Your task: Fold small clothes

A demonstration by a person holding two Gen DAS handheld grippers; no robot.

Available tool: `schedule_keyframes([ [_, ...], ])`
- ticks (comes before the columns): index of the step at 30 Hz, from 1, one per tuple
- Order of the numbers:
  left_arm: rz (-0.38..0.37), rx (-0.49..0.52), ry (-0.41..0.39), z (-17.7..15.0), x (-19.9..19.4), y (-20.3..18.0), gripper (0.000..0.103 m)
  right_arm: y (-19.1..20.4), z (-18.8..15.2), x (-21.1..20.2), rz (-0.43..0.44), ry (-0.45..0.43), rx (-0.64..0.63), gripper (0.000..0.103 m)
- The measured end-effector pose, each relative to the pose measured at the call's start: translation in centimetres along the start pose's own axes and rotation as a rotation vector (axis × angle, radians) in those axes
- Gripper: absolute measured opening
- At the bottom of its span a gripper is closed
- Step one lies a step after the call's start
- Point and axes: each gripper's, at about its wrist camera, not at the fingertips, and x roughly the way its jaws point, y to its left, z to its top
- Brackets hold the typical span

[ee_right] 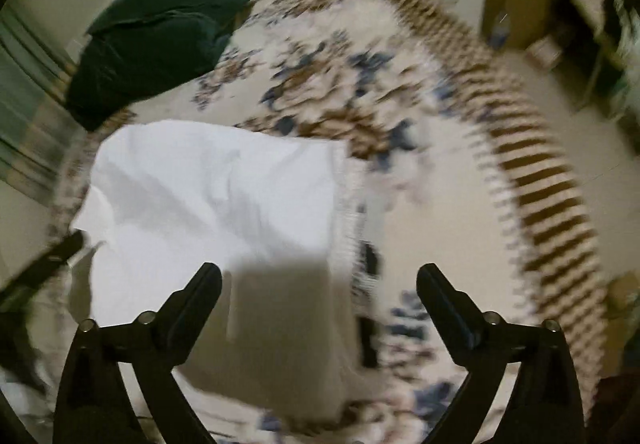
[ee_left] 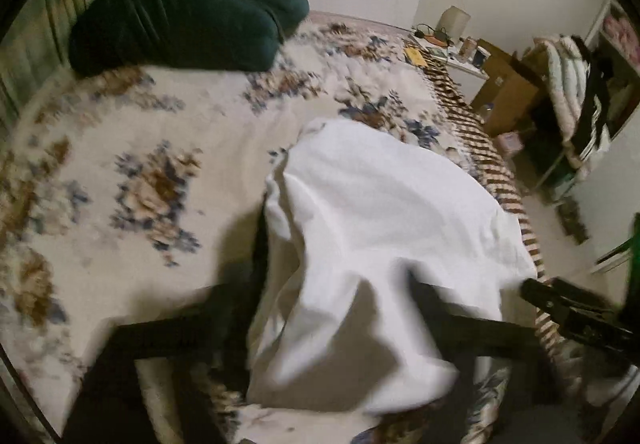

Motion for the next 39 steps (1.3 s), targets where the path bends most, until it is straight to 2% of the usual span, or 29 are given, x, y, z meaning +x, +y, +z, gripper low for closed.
schedule_keyframes([
  [3, 0.066, 0.025, -0.028, -1.2, -2.0, -0.6, 0.098, 0.6, -2.0, -3.4, -0.102, -0.07, -0.028, 0.103],
  [7, 0.115, 0.039, -0.043, -3.5, -5.4, -1.9, 0.098, 0.8, -4.6, -7.8, -0.147, -0.106, -0.013, 0.103],
  [15, 0.139, 0.038, -0.089, -7.6, -15.1, -4.8, 0.098, 2.3, -9.6, -19.7, -0.165, -0.2, -0.053, 0.103],
  [23, 0.192, 0.054, -0.195, -11.2, -26.7, -7.8, 0.098, 3.7, -15.7, -34.1, -0.152, -0.29, -0.096, 0.103],
  [28, 0.191, 0.046, -0.237, -13.0, -32.4, -8.6, 0.098, 4.3, -18.9, -41.9, -0.144, -0.353, -0.129, 0.103],
  [34, 0.198, 0.038, -0.285, -14.6, -37.3, -9.1, 0.098, 5.3, -22.5, -49.7, -0.124, -0.407, -0.161, 0.103],
  [39, 0.203, 0.031, -0.321, -15.6, -40.5, -9.4, 0.098, 5.9, -24.7, -54.2, -0.109, -0.434, -0.167, 0.103],
])
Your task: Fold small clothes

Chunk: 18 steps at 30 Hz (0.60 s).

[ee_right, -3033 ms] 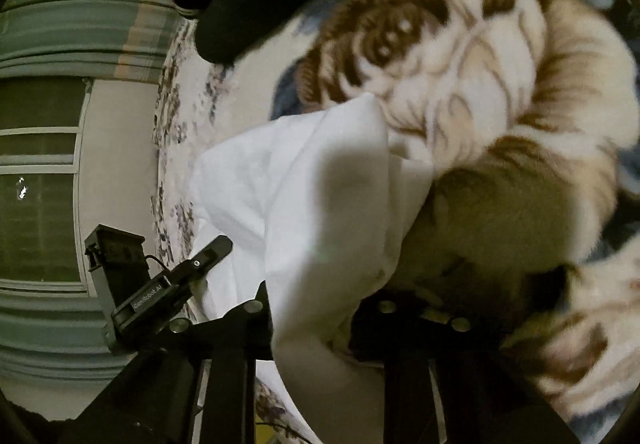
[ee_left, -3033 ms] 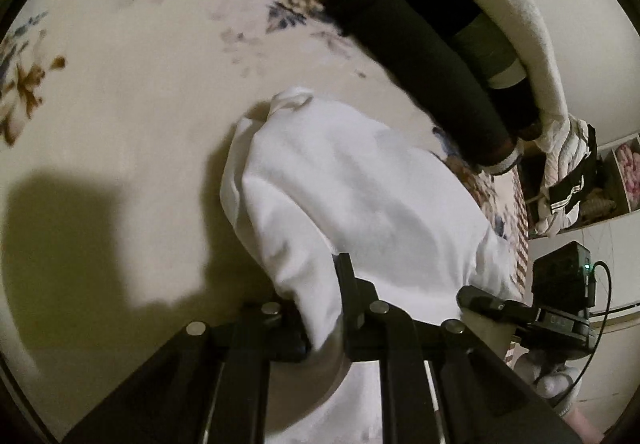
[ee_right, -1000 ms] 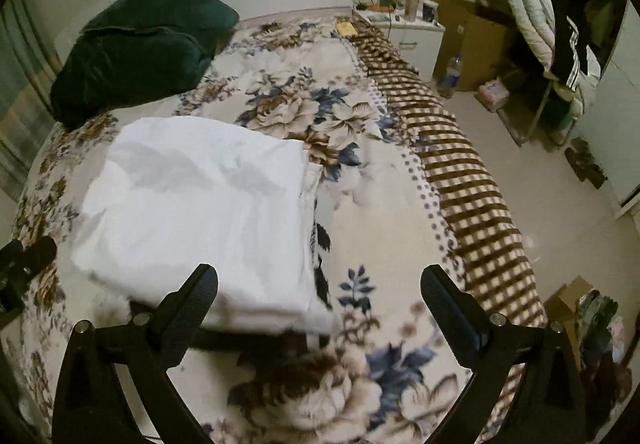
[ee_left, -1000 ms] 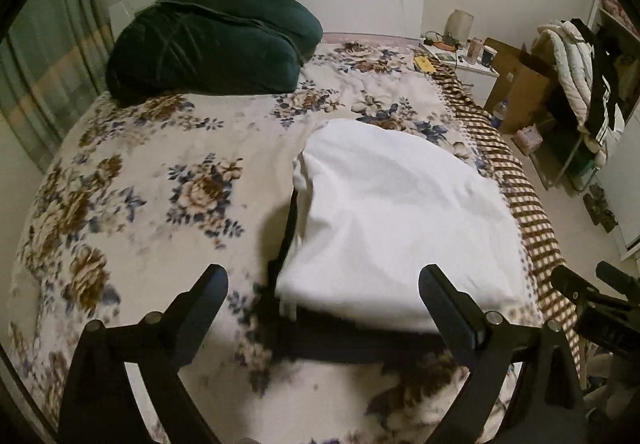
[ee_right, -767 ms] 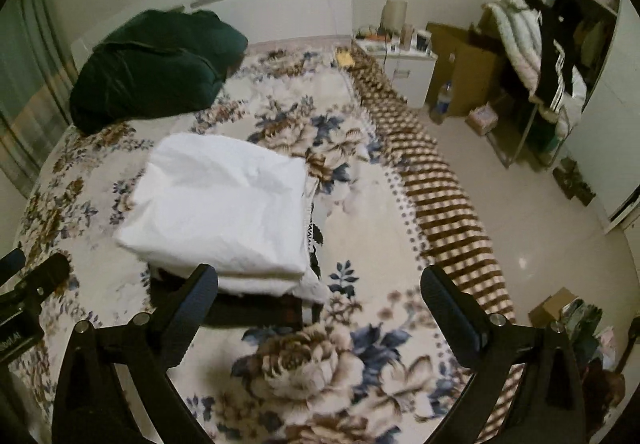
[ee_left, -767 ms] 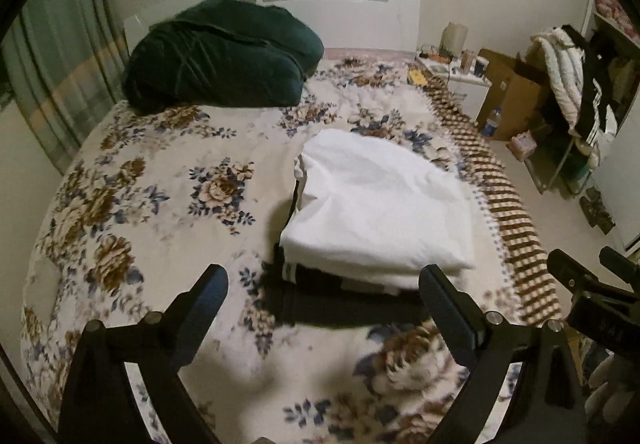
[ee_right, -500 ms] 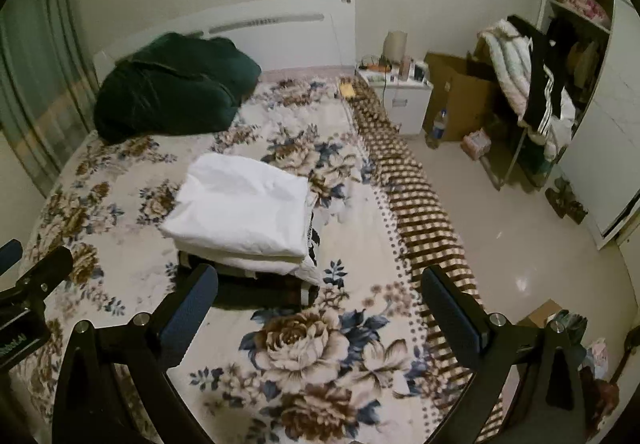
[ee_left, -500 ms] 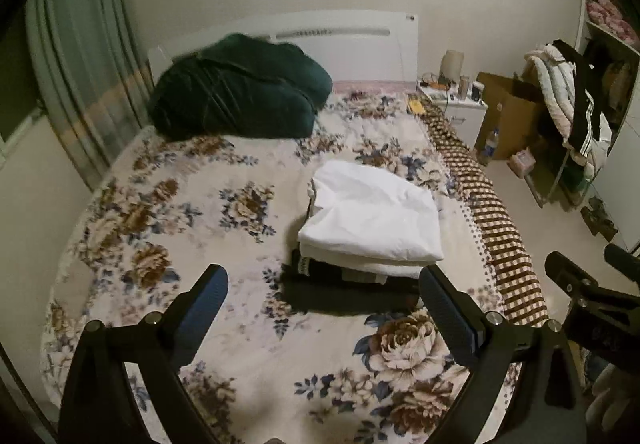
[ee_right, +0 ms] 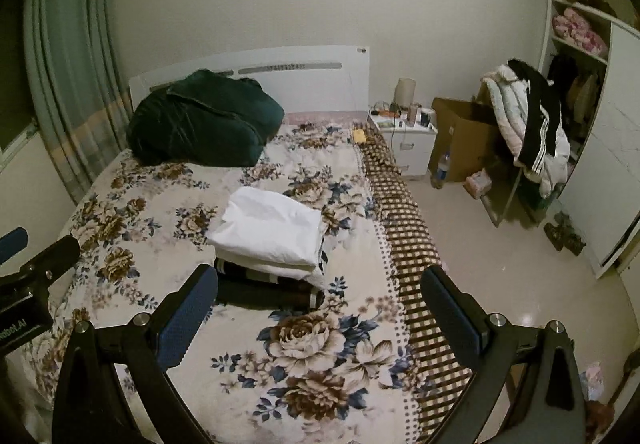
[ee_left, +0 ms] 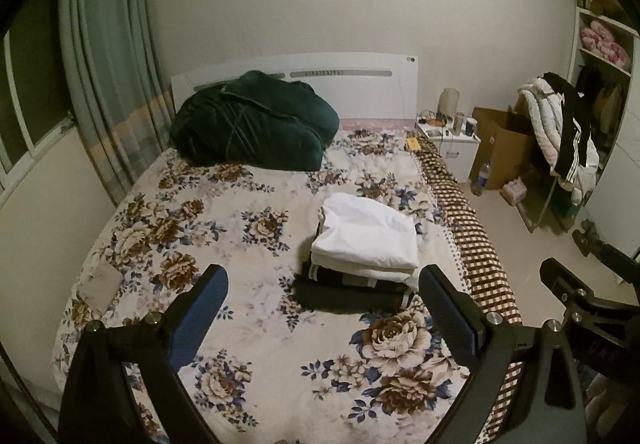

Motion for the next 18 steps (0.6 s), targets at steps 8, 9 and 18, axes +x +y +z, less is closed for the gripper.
schedule_keyframes([
  [8, 0.006, -0.005, -0.02, -0.8, -2.4, -0.3, 0.103, 0.0, 0.0, -4.0, 0.011, -0.027, -0.01, 0.103],
  [9, 0.011, -0.004, -0.023, -0.9, -2.6, -0.4, 0.103, 0.1, -0.1, -4.0, 0.012, -0.024, -0.008, 0.103],
  [18, 0.022, -0.017, -0.017, -1.6, -3.0, -0.6, 0.103, -0.2, 0.2, -4.4, 0.01, -0.022, -0.012, 0.103],
])
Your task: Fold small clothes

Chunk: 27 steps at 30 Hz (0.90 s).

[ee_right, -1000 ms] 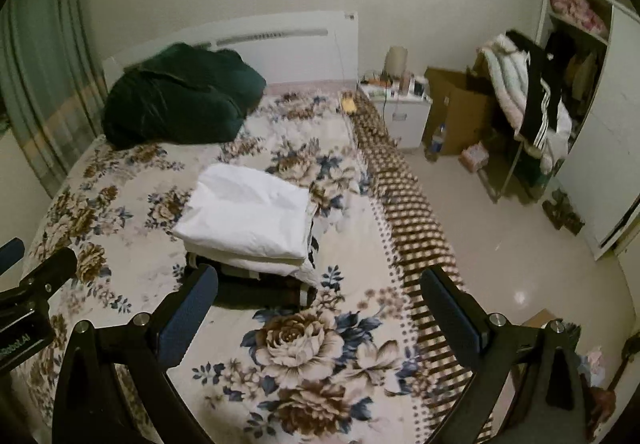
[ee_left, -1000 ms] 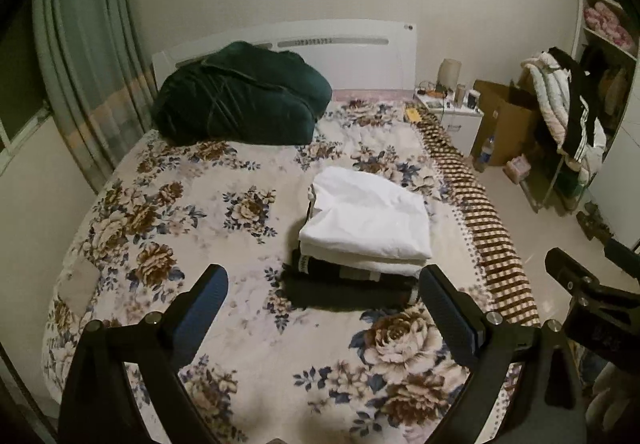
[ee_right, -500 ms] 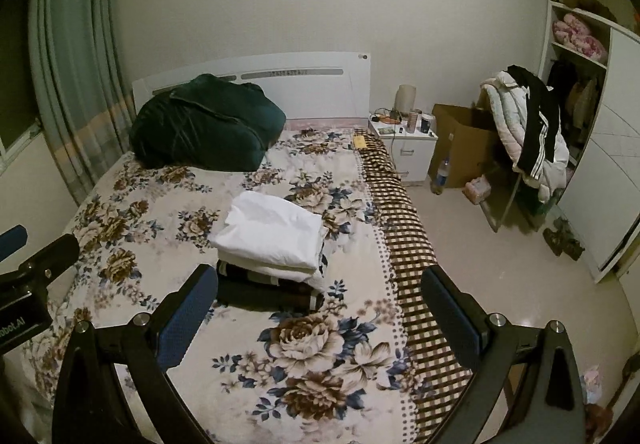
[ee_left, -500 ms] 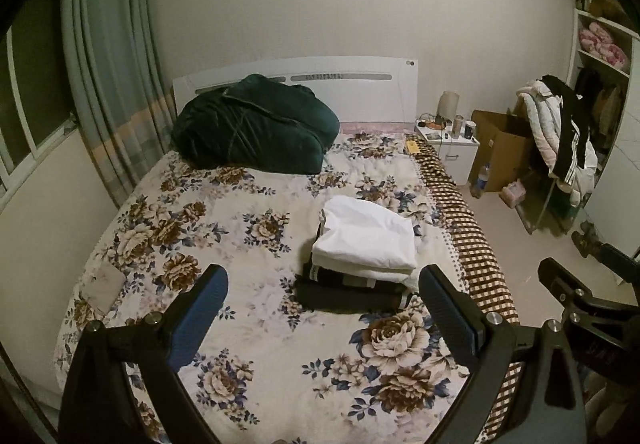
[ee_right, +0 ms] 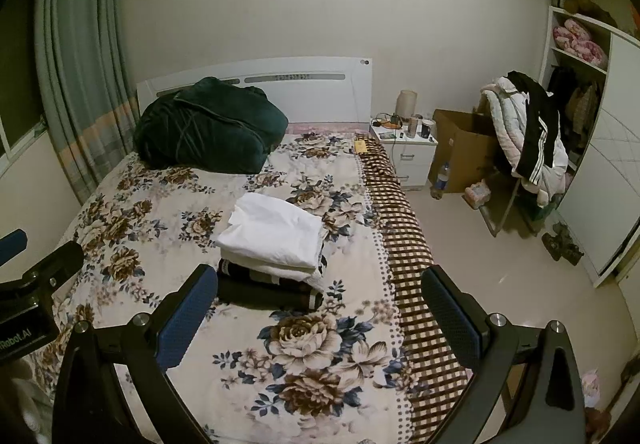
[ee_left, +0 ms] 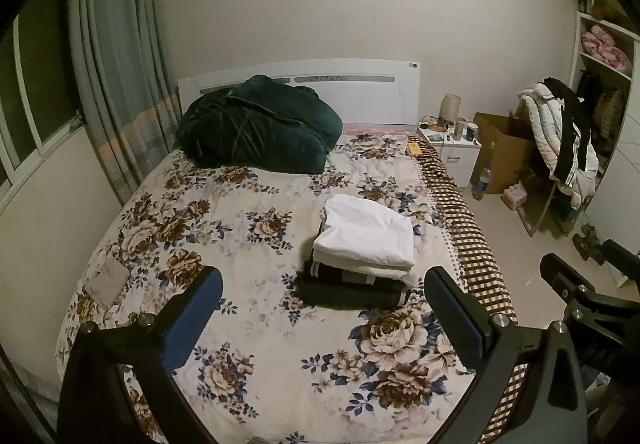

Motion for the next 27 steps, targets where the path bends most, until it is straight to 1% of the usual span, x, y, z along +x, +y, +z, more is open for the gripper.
schedule_keyframes([
  [8, 0.02, -0.007, -0.009, -0.3, -0.5, -0.1, 0.103, -0.1, 0.2, -0.3, 0.006, 0.0, -0.002, 0.103],
  [15, 0.02, -0.007, -0.006, -0.1, -0.5, -0.2, 0.103, -0.4, 1.4, 0.9, 0.023, 0.005, -0.02, 0.103],
  [22, 0.016, -0.002, -0.006, 0.0, -0.4, -0.1, 0.103, -0.8, 1.7, 1.4, 0.041, 0.006, -0.019, 0.103],
  [27, 0.021, 0.0, -0.023, -0.1, -0.8, -0.1, 0.103, -1.0, 1.6, 1.5, 0.05, 0.004, -0.018, 0.103],
])
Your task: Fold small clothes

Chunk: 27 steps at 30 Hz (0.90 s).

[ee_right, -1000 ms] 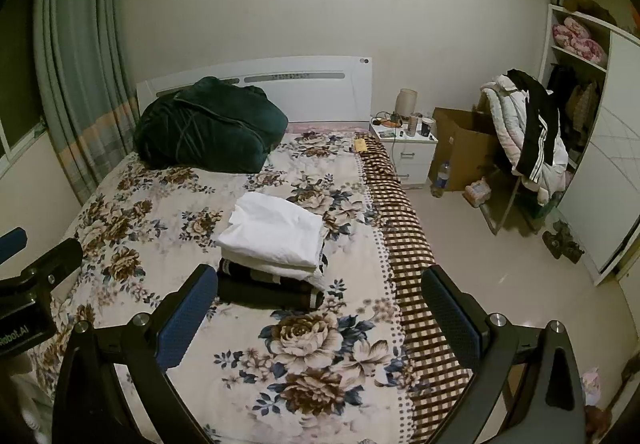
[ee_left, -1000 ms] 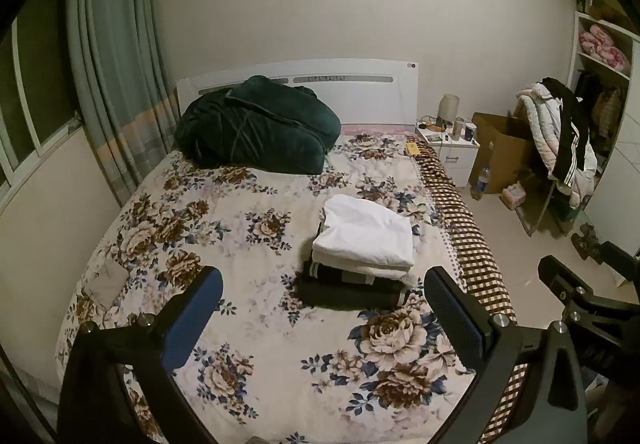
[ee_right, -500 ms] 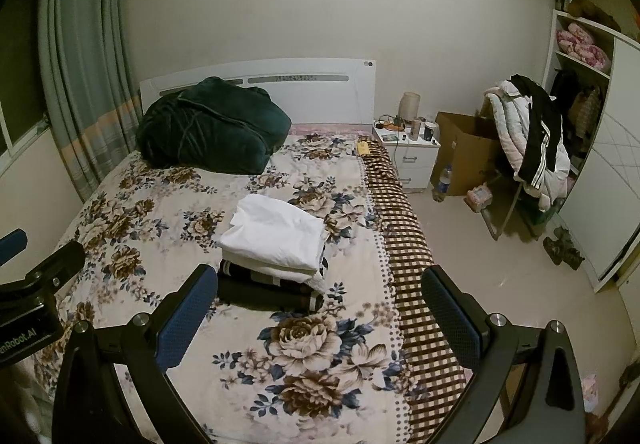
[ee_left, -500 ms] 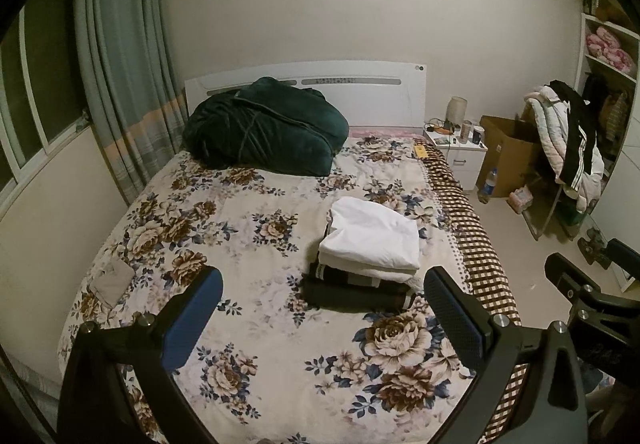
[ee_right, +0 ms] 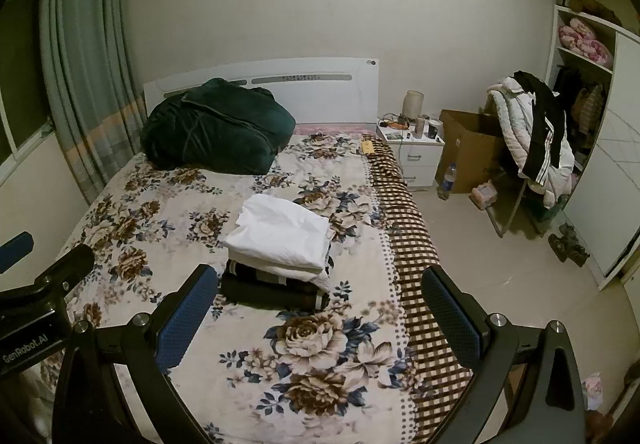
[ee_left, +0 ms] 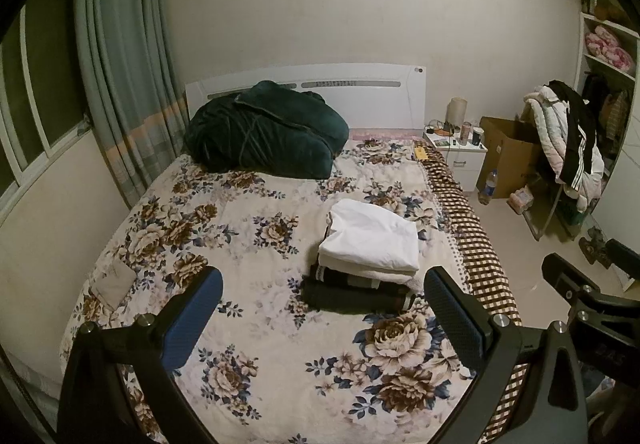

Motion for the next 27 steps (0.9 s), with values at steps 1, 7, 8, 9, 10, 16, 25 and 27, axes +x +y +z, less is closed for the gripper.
schedule_keyframes([
  [1, 0.004, 0.0, -0.002, -0.01, -0.17, -0.07, 0.103, 0.0, -0.03, -0.02, 0.001, 0.001, 0.0, 0.103],
  [7, 0.003, 0.002, -0.005, 0.02, -0.37, -0.01, 0.103, -0.02, 0.04, 0.02, 0.004, -0.001, -0.001, 0.103],
  [8, 0.003, 0.0, -0.006, -0.02, -0.5, -0.02, 0.103, -0.04, 0.06, 0.04, 0.005, -0.001, -0.001, 0.103],
  [9, 0.001, 0.004, -0.005, 0.03, -0.36, 0.04, 0.103, -0.05, 0.03, 0.07, 0.007, 0.0, -0.001, 0.103],
  [10, 0.002, 0.003, -0.006, 0.01, -0.47, 0.03, 0.103, -0.08, 0.04, 0.05, 0.008, 0.0, 0.001, 0.103],
  [16, 0.001, 0.003, -0.004, 0.07, -0.6, 0.06, 0.103, -0.05, -0.07, 0.0, 0.008, 0.002, -0.002, 0.103],
  [25, 0.005, 0.005, -0.007, 0.09, -0.65, 0.02, 0.103, 0.38, -0.54, -0.6, 0.005, -0.001, 0.005, 0.103],
  [27, 0.009, 0.0, -0.007, 0.17, -0.87, 0.09, 0.103, 0.34, -0.57, -0.58, 0.006, 0.0, 0.007, 0.103],
])
